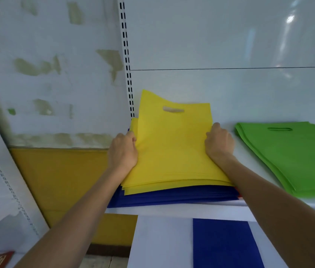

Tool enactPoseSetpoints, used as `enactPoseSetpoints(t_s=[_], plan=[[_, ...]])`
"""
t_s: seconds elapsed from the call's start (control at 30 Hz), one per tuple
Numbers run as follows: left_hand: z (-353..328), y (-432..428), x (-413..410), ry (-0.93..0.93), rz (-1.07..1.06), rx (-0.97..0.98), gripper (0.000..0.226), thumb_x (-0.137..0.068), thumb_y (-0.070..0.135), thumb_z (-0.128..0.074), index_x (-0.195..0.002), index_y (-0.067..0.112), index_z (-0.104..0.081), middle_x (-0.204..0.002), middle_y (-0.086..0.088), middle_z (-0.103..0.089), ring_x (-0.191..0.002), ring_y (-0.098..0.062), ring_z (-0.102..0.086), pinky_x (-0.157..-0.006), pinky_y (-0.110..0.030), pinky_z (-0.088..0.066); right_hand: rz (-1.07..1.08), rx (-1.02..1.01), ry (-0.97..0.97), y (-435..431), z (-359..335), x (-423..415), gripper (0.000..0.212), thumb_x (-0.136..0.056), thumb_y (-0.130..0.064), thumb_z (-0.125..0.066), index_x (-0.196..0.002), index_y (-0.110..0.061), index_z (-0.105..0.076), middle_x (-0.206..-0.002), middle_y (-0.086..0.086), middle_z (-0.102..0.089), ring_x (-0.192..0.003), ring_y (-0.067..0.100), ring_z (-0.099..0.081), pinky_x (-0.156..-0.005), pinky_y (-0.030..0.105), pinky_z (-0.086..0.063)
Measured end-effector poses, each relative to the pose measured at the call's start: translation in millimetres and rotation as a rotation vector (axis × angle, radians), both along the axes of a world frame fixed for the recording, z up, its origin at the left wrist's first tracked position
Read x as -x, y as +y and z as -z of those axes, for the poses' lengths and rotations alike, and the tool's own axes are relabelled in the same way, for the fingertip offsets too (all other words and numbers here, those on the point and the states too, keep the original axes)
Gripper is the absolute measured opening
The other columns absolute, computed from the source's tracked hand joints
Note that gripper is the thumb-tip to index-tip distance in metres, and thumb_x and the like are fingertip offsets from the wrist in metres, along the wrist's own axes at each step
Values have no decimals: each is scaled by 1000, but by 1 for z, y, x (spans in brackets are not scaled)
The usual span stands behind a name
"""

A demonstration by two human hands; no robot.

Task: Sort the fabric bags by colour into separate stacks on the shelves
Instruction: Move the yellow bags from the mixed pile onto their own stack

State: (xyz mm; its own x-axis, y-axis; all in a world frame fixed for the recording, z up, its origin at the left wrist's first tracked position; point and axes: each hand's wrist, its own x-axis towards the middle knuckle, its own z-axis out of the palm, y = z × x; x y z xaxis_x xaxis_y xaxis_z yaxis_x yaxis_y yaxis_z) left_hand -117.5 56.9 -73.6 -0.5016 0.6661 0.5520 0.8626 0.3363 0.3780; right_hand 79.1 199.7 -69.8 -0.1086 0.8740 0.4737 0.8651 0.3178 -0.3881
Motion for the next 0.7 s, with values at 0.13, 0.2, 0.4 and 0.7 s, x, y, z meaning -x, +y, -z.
enactPoseSetpoints(t_s=[0.13, 0.2, 0.4, 0.7], plan=[[-4, -3, -4, 88, -55, 19, 13, -96, 4, -37, -107, 5, -44, -70, -4, -47, -60, -19, -44, -46, -27, -25, 28, -149, -33, -2, 0, -1, 19, -96, -10, -44, -112, 0, -47, -116, 19, -51, -107, 35, -48, -81, 41, -39], [-8, -6, -7, 153, -52, -1, 16, -96, 6, -38, -112, 5, -42, -67, -3, -49, -57, -19, -45, -45, -27, -28, 14, -143, -27, -5, -3, 1, 17, -97, -8, -40, -110, -1, -45, -113, 19, -52, -101, 36, -51, -75, 41, -39], [-31, -13, -14, 146, 145, 20, 25, -95, 14, -45, -110, 14, -64, -111, -5, -64, -99, -21, -59, -84, -35, -46, -86, -116, 130, -12, -30, -20, 25, -95, -4, -39, -120, -4, -41, -115, 20, -59, -97, 39, -57, -66, 38, -39], [-67, 15, -122, 123, 386, 56, 39, -92, 17, -47, -131, 12, -52, -132, -7, -51, -121, -25, -45, -97, -33, -36, -31, -165, 139, -21, -69, -170, 32, -91, -6, -42, -119, 0, -58, -122, 18, -55, -109, 35, -52, -86, 38, -43]])
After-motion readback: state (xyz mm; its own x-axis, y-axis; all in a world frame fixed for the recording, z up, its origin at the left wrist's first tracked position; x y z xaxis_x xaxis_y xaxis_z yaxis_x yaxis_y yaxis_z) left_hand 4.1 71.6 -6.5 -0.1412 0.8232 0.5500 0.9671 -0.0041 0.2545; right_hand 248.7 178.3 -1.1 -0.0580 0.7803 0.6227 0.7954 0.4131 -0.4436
